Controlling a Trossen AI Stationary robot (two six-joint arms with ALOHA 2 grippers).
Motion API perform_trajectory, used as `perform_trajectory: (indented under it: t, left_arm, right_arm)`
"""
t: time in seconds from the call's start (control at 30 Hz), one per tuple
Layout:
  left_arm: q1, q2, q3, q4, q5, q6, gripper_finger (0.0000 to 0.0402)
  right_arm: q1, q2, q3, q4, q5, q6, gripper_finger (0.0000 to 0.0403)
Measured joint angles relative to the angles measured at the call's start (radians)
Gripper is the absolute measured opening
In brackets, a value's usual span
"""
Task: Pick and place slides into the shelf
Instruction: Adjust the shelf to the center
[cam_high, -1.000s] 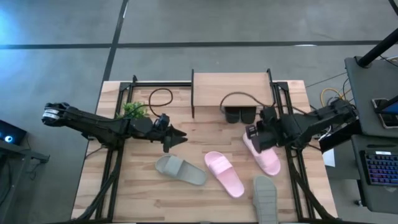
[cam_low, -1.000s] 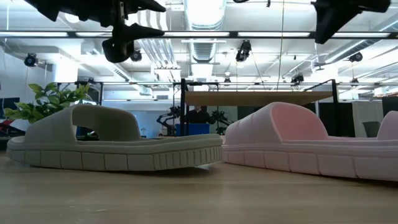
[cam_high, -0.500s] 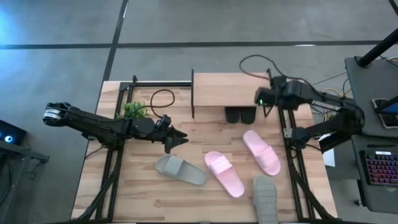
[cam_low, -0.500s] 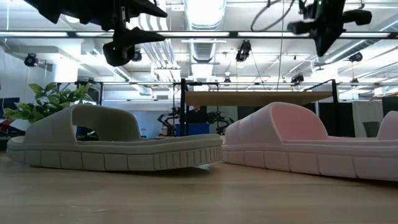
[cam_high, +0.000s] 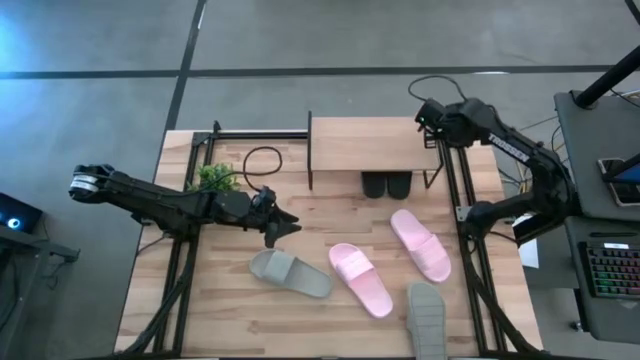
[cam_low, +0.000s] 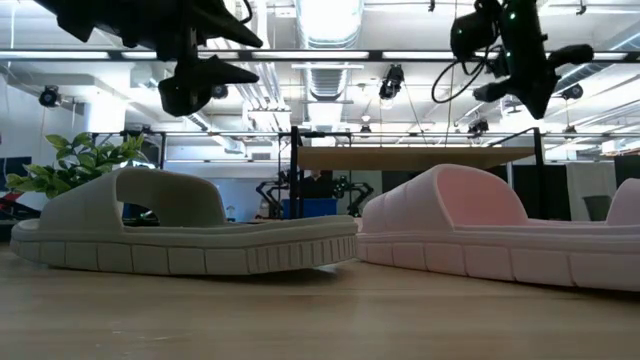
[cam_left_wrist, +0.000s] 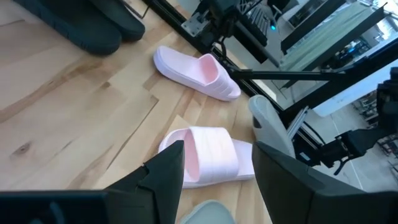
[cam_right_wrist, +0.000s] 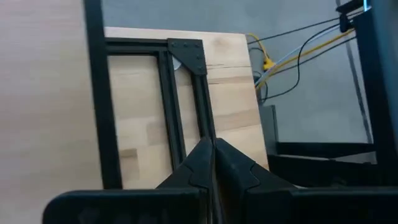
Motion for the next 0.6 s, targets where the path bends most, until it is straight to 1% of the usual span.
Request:
perform_trajectory:
  t: [0.07, 0.17, 0.3, 0.47, 0.53, 0.6]
  left_arm:
    - [0.000, 0.000, -0.003, -0.002, 0.000, 0.000, 0.0173]
    - [0.000, 0.000, -0.010, 0.001, 0.000, 0.000, 0.0173]
    - [0.000, 0.001, -0.023, -0.001, 0.000, -0.005, 0.0173]
    - [0.000, 0.001, -0.032, -0.002, 0.000, -0.006, 0.0173]
    - [0.000, 0.001, -0.032, 0.000, 0.000, -0.002, 0.0173]
    - [0.000, 0.001, -0.032, 0.000, 0.000, 0.008, 0.0173]
  right_arm:
    - [-0.029, 0.011, 0.000, 0.036, -0.034, -0.041, 0.0009]
    - [-0.053, 0.016, 0.000, 0.126, -0.132, -0.134, 0.0009]
    - [-0.055, -0.011, 0.000, 0.152, -0.156, -0.142, 0.0009]
    - [-0.055, -0.043, -0.005, 0.158, -0.180, -0.199, 0.0011]
    - [-0.053, -0.056, -0.005, 0.170, -0.190, -0.211, 0.0020]
    - [-0.051, -0.066, -0.005, 0.203, -0.223, -0.213, 0.0036]
